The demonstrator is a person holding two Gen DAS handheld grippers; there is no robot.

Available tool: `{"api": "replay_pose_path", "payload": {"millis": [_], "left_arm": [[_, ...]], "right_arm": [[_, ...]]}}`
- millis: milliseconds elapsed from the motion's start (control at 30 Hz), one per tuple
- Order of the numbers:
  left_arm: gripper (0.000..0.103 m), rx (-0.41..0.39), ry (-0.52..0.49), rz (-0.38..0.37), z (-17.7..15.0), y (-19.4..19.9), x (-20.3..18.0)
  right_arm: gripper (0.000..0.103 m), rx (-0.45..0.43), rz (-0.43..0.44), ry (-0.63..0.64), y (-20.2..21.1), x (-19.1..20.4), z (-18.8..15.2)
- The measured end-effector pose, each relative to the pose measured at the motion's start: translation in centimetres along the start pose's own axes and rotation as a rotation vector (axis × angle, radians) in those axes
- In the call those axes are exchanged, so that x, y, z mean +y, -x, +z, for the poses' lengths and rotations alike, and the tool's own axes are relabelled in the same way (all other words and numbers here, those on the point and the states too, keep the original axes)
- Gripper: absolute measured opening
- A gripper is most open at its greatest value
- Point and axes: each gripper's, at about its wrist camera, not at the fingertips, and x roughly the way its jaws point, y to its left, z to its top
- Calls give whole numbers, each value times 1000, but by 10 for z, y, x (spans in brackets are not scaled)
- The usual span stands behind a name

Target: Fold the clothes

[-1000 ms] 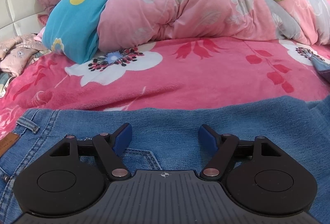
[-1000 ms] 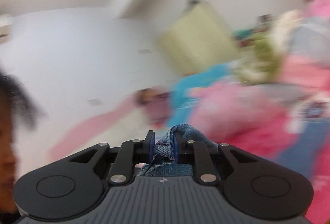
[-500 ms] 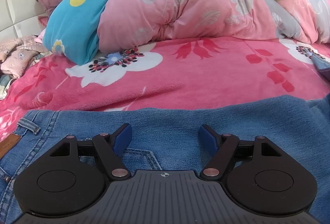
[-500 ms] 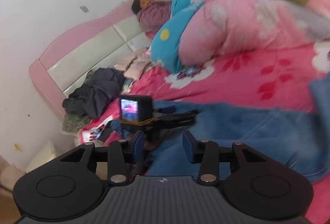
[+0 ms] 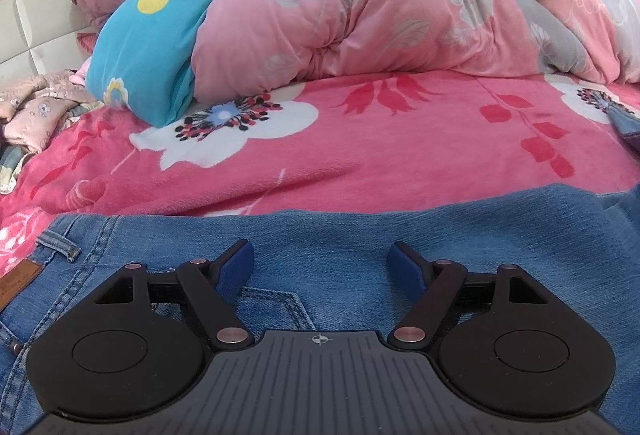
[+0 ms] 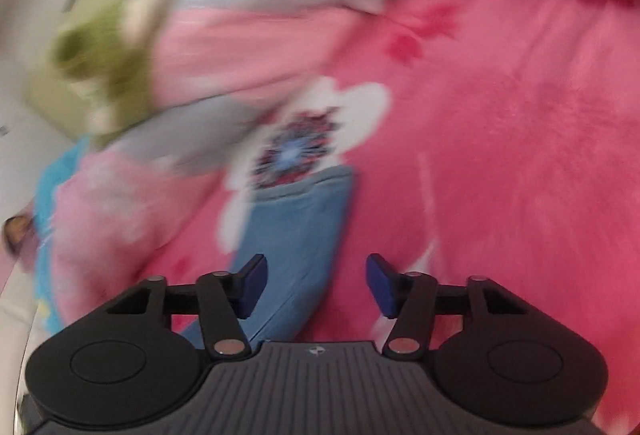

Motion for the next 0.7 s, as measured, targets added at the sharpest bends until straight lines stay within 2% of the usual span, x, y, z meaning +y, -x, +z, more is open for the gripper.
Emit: {"api": "replay_pose_path", "payload": {"millis": [67,100,133,167,200,267,333,433,500,700], "left_arm": [[77,0,1,1,0,0,0],[77,-1,1,1,0,0,0],[77,-1,1,2,0,0,0],[77,-1,1,2,0,0,0],[77,-1,2,3,0,0,0],[77,-2,2,4,-1,0,0],[77,-2,3,4,-1,0,0],[78,-2,3,3,-1,0,1],[77,-2,4,3,-1,0,1],[78,-1,5,1,0,0,1]], "right_arm": [[46,-5,-3,-9,-19,1,10],[40,-12,-3,-1,-26,4,14],[25,-17,-5,3,-31,5,16],[18,-17,-7,-3,-36,5,17],[5,-17,-2,-15,-38,4,18],[3,-40,56,-62,-24,-6,16],[3,-111,77,-52,9,-10,15],[3,-250,60,-29,76,-20,9],[3,-309,35,-61,116,-36,4],[3,-329,-65,-182,165,-100,-32]]}}
